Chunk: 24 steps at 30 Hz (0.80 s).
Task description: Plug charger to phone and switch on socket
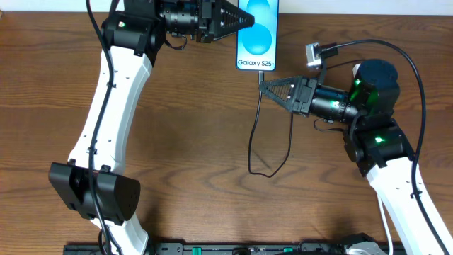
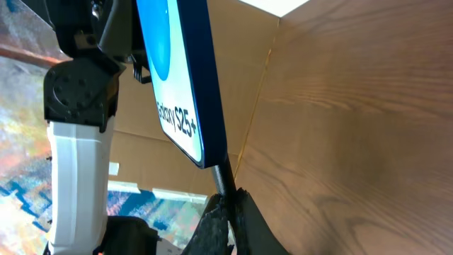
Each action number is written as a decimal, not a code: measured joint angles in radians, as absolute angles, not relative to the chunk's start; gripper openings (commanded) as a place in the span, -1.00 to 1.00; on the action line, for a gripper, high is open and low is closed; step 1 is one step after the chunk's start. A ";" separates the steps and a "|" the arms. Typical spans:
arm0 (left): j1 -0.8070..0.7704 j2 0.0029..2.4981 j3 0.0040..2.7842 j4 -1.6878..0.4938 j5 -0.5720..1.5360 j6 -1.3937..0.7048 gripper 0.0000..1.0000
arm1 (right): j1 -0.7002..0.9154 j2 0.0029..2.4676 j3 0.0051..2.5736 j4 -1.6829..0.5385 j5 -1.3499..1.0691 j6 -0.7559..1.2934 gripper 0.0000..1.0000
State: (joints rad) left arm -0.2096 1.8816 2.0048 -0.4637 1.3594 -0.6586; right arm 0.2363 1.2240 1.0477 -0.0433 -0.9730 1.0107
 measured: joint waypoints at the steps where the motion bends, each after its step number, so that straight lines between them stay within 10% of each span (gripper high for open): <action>1: -0.210 1.882 2.005 -0.462 1.359 -0.659 -0.85 | 0.244 1.224 1.048 -0.043 -0.972 1.010 -0.98; 24: -0.210 1.882 2.005 -0.437 1.359 -0.682 -0.85 | 0.271 1.224 1.048 0.013 -0.971 1.011 -0.98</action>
